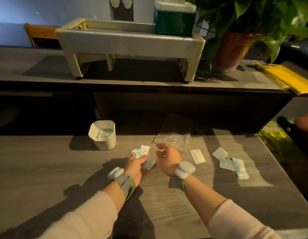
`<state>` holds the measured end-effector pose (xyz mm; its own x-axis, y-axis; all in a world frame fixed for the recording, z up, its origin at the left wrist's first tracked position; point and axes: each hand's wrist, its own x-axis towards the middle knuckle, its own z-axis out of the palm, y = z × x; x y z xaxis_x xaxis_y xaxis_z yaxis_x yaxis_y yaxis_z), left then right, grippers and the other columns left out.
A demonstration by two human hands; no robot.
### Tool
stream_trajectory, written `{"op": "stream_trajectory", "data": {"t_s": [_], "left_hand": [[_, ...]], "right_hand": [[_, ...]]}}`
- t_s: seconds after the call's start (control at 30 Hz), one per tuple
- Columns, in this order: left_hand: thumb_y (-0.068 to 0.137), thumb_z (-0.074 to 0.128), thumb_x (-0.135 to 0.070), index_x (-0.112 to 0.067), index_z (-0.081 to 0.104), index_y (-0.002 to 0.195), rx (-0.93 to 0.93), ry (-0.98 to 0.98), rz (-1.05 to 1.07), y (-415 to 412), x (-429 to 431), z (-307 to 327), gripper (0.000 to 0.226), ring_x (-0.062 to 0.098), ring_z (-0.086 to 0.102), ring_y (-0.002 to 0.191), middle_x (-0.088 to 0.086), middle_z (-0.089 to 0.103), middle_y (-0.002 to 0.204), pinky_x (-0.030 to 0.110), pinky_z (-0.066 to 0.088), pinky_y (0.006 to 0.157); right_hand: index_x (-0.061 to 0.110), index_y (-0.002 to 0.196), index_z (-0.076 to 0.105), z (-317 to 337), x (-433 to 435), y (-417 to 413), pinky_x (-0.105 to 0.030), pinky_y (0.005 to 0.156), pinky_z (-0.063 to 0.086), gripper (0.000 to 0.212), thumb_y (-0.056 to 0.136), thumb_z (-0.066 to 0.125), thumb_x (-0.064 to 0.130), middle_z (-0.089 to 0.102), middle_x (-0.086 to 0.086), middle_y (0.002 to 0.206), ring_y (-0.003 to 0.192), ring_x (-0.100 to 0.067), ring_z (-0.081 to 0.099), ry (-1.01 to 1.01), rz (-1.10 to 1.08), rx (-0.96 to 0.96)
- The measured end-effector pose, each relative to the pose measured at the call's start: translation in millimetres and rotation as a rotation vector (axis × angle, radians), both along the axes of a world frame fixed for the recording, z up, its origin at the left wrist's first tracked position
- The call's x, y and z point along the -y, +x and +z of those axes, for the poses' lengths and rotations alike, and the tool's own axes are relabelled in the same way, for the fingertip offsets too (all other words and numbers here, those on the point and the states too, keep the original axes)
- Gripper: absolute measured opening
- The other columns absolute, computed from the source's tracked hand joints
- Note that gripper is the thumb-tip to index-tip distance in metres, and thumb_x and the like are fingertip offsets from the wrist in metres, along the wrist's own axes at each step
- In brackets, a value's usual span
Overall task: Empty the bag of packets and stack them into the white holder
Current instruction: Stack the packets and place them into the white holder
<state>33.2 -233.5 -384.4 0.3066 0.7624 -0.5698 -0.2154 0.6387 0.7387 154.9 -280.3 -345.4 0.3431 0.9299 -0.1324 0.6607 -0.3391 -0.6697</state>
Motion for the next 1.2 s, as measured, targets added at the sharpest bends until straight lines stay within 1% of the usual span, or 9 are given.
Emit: {"op": "stream_trajectory", "data": {"t_s": [0.13,0.23,0.4,0.5,0.63,0.77,0.87,0.93,1.2], "left_hand": [[0.095,0.050,-0.007,-0.014,0.057,0.122,-0.101,0.119,-0.059,1.9,5.9,10.8,0.029,0.031,0.063,0.097,0.014,0.067,0.107,0.045,0.052,0.092],[0.096,0.050,-0.012,-0.019,0.055,0.126,-0.103,0.132,-0.084,3.6,5.0,13.6,0.031,0.031,0.063,0.105,0.012,0.066,0.115,0.052,0.049,0.096],[0.098,0.047,-0.015,-0.021,0.052,0.128,-0.072,0.170,-0.070,4.4,0.8,20.7,0.032,0.027,0.061,0.104,0.010,0.063,0.118,0.042,0.051,0.088],[0.099,0.045,-0.014,-0.016,0.048,0.133,-0.084,0.193,-0.061,2.3,-3.0,24.9,0.034,0.024,0.062,0.096,0.014,0.062,0.118,0.036,0.051,0.081],[0.100,0.042,-0.018,-0.013,0.048,0.131,-0.094,0.224,-0.046,-8.2,-16.7,35.7,0.032,0.015,0.062,0.082,0.012,0.061,0.110,0.025,0.053,0.063],[0.100,0.042,-0.021,-0.017,0.053,0.123,-0.150,0.281,-0.013,-21.4,-30.0,47.1,0.026,0.015,0.062,0.082,0.011,0.063,0.105,0.029,0.051,0.072],[0.096,0.048,-0.031,-0.011,0.057,0.124,-0.234,0.330,0.018,-33.8,-44.2,50.9,0.036,0.027,0.064,0.101,0.014,0.067,0.113,0.044,0.050,0.097],[0.097,0.047,-0.031,-0.013,0.055,0.128,-0.213,0.314,0.022,-38.3,-49.2,54.0,0.037,0.029,0.061,0.112,0.015,0.065,0.120,0.049,0.045,0.104],[0.098,0.045,-0.030,-0.012,0.052,0.130,-0.254,0.359,0.052,-80.8,-95.1,63.2,0.038,0.028,0.061,0.108,0.014,0.064,0.118,0.038,0.048,0.093]], "right_hand": [[0.014,0.122,0.060,3.9,-6.7,-5.7,-0.032,0.095,0.044,0.033,0.096,0.039,0.016,0.064,-0.008,0.123,0.115,-0.028,0.058,-0.052,0.047,-0.033],[0.018,0.136,0.051,6.6,-8.3,-9.4,-0.028,0.103,0.039,0.041,0.098,0.037,0.014,0.057,-0.006,0.136,0.127,-0.025,0.051,-0.049,0.038,-0.052],[0.020,0.145,0.038,10.2,-12.1,-17.3,-0.028,0.107,0.036,0.050,0.097,0.038,0.009,0.048,-0.006,0.145,0.134,-0.024,0.045,-0.048,0.064,-0.071],[0.014,0.147,0.031,12.8,-16.9,-24.0,-0.030,0.106,0.039,0.053,0.095,0.039,0.006,0.051,-0.009,0.141,0.130,-0.027,0.048,-0.071,0.081,-0.083],[0.016,0.132,0.049,17.2,-34.4,-39.3,-0.033,0.092,0.049,0.040,0.092,0.042,0.011,0.066,-0.008,0.117,0.110,-0.028,0.062,-0.033,0.125,-0.029],[0.022,0.147,0.033,25.1,-49.6,-50.9,-0.033,0.103,0.044,0.053,0.095,0.038,0.012,0.057,-0.007,0.136,0.124,-0.027,0.054,-0.001,0.180,-0.067],[0.025,0.148,0.030,31.0,-62.1,-57.2,-0.033,0.104,0.042,0.050,0.099,0.035,0.018,0.054,-0.004,0.139,0.128,-0.026,0.051,0.042,0.217,-0.082],[0.026,0.148,0.032,34.1,-66.8,-59.0,-0.032,0.105,0.040,0.049,0.100,0.038,0.018,0.053,-0.003,0.140,0.130,-0.025,0.049,0.063,0.217,-0.111],[0.024,0.147,0.032,45.8,-112.9,-96.6,-0.034,0.105,0.045,0.051,0.099,0.044,0.016,0.053,-0.006,0.139,0.125,-0.025,0.053,0.114,0.296,-0.286]]}}
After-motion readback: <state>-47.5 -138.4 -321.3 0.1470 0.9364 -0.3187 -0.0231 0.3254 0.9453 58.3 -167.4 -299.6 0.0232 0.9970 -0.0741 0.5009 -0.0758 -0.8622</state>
